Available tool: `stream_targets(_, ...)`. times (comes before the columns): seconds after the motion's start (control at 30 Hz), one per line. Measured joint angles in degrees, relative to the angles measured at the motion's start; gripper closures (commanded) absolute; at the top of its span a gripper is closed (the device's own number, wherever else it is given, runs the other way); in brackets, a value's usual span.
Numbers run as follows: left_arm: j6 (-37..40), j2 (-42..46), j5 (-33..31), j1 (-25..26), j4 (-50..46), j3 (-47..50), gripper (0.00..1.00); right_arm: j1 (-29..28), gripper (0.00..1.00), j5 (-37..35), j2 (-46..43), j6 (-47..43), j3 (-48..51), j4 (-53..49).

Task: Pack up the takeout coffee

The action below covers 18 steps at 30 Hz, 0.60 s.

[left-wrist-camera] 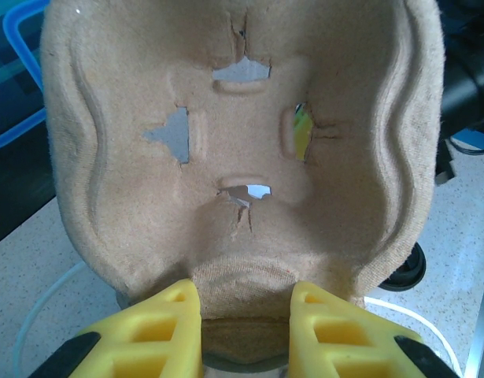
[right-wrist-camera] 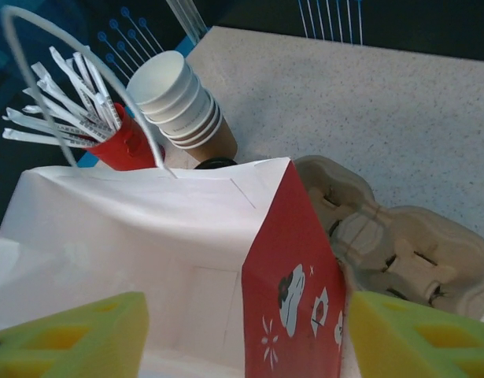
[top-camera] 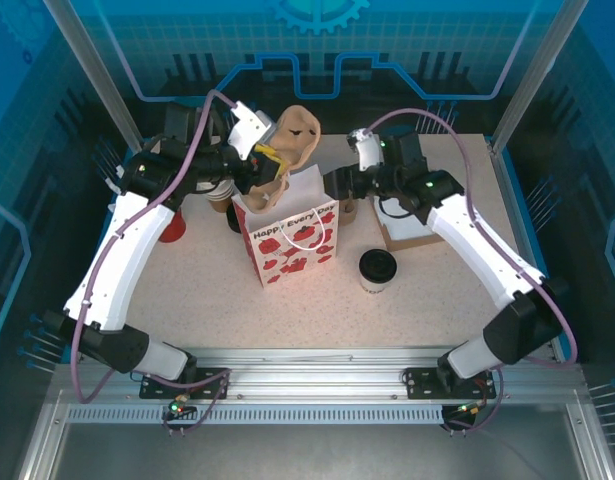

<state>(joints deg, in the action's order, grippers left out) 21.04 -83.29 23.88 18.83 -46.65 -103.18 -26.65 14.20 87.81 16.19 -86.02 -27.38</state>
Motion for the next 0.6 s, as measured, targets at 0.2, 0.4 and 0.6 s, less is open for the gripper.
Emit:
stream_targets(0.2,-0.1,0.2,0.5,0.0,1.2,2.9,0.77,-1.1,0.54,0.0,5.1,-0.7,-2.6,-0.4)
stream_targets(0.4,-0.1,0.2,1.3,0.0,2.6,3.1,0.77,-1.8,0.71,-0.4,7.5,-1.0,-4.3,-1.3)
stream_targets(0.6,0.9,0.2,2.3,0.0,3.7,4.5,0.77,-1.8,0.80,-1.0,8.0,-0.9,-4.5,-1.7)
